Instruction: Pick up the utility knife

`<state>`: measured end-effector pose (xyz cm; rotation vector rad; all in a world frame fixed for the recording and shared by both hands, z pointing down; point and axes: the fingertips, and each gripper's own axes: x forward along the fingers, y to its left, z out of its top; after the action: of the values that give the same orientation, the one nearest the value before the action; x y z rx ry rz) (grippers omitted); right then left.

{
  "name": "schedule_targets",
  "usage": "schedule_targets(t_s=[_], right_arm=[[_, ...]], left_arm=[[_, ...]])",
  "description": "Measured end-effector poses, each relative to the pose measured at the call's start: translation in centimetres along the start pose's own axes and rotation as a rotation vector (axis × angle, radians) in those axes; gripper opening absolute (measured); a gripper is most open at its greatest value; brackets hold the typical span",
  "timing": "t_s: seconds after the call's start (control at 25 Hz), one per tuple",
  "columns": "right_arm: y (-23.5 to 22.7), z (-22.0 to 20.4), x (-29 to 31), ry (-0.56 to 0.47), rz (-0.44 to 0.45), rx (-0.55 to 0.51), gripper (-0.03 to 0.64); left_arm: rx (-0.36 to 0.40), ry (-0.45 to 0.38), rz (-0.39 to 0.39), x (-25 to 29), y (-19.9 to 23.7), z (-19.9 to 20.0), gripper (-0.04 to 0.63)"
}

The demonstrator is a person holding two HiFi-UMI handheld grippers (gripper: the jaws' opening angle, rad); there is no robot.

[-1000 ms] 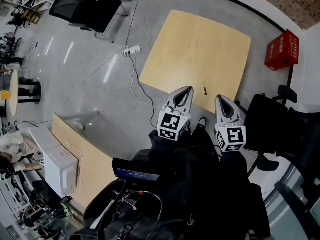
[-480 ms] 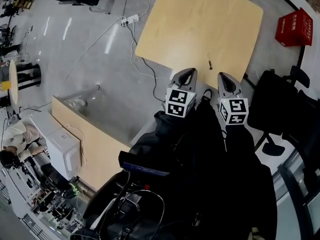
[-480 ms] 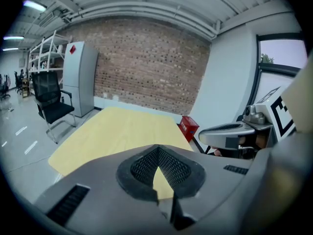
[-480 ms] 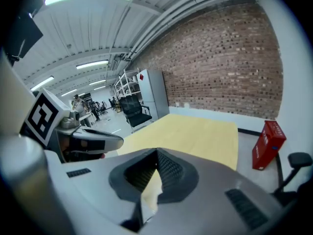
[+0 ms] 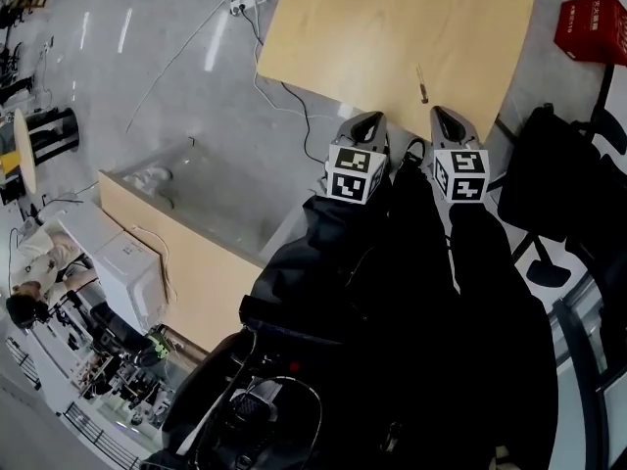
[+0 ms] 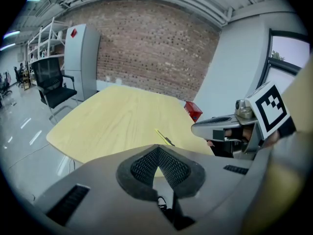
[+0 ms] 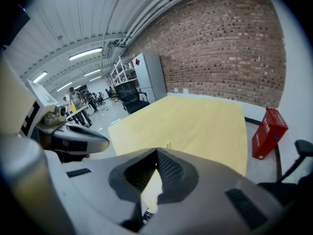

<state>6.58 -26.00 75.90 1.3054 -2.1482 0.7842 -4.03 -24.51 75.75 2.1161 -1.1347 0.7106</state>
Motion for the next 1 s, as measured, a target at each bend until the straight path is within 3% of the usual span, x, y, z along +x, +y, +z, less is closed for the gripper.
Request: schedule_targets(t_s=[0.36, 0.56, 1.0], right_arm=[[-0.8, -0.9, 3.6, 0.058, -0.01, -0.005, 0.008], [-1.2, -2.1, 5.5, 0.108, -0.029, 0.003, 0.058], [-1.7, -3.6, 8.2, 0.181, -0.065, -0.014, 0.072]], left_arm=[[-0.02, 0.026, -0.001, 0.1, 0.6, -1.7, 0.002], [-0.024, 0.036, -0.012, 0.2, 0.9, -2.2, 0.002], [-0.042, 0.056, -0.004, 0.0, 1.7, -3.7, 0.002]])
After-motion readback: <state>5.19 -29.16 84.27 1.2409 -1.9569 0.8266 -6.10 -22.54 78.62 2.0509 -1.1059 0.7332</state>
